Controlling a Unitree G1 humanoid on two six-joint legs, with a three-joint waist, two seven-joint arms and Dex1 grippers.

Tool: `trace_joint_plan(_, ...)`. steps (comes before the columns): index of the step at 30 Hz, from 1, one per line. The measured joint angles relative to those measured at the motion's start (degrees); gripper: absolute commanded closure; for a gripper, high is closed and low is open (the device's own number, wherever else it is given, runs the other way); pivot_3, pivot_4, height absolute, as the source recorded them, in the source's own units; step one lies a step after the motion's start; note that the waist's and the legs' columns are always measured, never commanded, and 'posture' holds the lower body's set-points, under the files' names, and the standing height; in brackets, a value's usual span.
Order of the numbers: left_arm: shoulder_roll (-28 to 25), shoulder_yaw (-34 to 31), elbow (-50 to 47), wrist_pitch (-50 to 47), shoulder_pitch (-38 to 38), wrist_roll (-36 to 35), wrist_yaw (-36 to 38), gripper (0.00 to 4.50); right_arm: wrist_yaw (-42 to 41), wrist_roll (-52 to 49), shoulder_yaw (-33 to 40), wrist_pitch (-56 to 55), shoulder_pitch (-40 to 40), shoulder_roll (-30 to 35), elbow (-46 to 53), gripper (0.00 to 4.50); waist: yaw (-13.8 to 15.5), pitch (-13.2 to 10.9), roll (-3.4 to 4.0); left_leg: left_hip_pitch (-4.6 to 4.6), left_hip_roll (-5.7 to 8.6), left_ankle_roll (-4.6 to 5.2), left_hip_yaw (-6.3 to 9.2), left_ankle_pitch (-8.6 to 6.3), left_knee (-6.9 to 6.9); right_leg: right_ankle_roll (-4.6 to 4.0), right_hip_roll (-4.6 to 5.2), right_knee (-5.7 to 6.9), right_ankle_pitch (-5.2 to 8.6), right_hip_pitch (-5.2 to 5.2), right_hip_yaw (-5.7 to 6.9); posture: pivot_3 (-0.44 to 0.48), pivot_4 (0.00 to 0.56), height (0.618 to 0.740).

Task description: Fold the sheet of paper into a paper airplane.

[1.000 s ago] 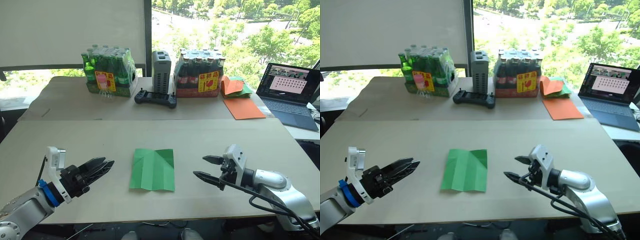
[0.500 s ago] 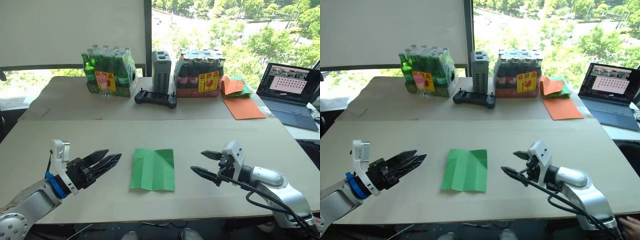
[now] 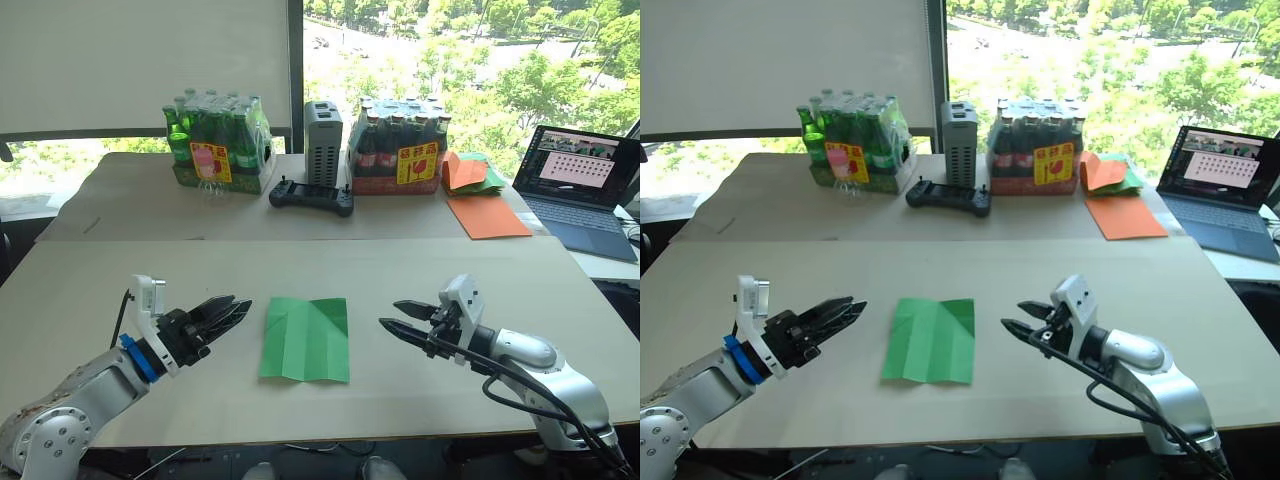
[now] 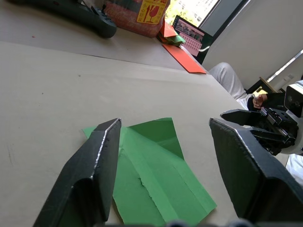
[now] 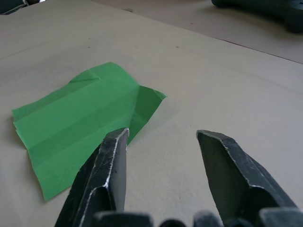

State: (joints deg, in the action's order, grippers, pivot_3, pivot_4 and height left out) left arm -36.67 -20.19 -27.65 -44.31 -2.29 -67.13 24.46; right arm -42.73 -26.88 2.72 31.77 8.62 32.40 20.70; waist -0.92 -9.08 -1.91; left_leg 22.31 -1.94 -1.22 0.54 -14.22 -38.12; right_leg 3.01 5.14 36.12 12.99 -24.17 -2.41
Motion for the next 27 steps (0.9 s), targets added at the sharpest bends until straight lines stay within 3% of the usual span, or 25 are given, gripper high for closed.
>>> trace_joint_plan(4,0.9,2.5,1.8,0.3,2.0,2.8,1.1,4.23,1.2,0.0,-0.1,0.0,1.4,-1.2,0.0,4.49,0.0,0.0,0.0,0.0,-0.01,0.0,0.0,0.0,0.0,0.0,-0.01,0.01,0.0,0.0,0.0,0.0,0.15,0.727)
trace_joint_plan(5,1.2,3.4,2.0,0.3,2.6,3.7,1.3,4.48,1.5,0.0,-0.2,0.0,1.8,-1.8,0.0,4.5,0.0,0.0,0.0,0.0,0.0,0.0,0.0,0.0,0.0,0.0,-0.01,0.0,0.0,0.0,0.0,0.0,0.15,0.727)
trace_joint_plan(20,4.5,20.5,14.8,3.7,13.9,25.9,6.9,4.48,7.3,3.4,-6.4,-0.2,7.3,-9.1,-2.7,4.5,0.0,0.0,0.0,0.02,0.01,0.0,0.02,0.0,0.0,0.02,-0.01,0.02,-0.02,-0.03,0.01,0.0,0.15,0.727)
trace_joint_plan(27,5.9,24.1,19.1,5.0,15.8,31.9,10.2,4.48,9.0,6.0,-7.2,-2.1,8.5,-11.0,-4.0,4.5,-0.1,0.0,0.0,0.02,0.01,0.0,0.03,0.0,0.0,0.02,-0.01,0.04,-0.02,-0.04,0.01,0.0,0.15,0.727)
